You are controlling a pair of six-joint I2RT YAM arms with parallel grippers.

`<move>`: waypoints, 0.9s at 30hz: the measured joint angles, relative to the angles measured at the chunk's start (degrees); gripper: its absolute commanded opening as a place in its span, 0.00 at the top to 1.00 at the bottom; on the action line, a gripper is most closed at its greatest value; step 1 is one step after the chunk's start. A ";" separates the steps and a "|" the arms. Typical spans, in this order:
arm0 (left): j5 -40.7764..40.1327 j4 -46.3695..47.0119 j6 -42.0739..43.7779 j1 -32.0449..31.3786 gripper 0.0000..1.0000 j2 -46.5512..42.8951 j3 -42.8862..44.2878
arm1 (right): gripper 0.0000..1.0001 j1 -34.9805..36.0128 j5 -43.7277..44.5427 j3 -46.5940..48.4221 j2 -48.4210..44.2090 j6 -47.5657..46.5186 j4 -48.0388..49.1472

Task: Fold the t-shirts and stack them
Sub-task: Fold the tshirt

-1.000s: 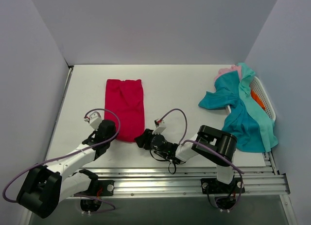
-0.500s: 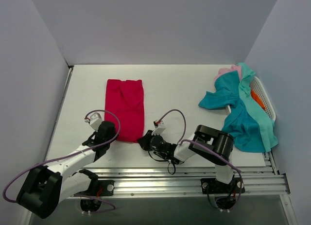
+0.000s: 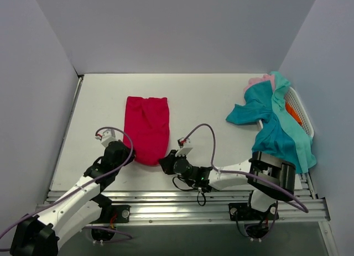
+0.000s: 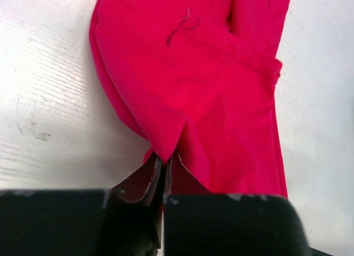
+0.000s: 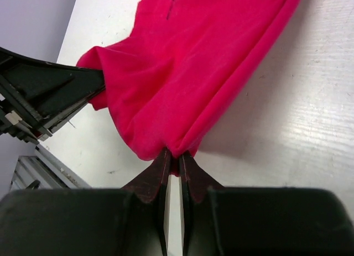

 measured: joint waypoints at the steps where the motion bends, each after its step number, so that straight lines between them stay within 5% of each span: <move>1: 0.46 -1.09 0.07 -0.07 0.98 -1.49 0.02 | 1.00 1.09 1.18 0.09 -1.84 0.07 -2.16; 13: 3.13 -14.29 3.41 -0.46 0.98 -8.00 7.76 | 1.00 4.92 13.46 9.53 -7.32 0.13 -23.76; 27: 3.43 -10.80 9.09 1.33 0.97 13.68 25.07 | 1.00 -4.74 20.02 23.12 -3.17 -6.73 -31.76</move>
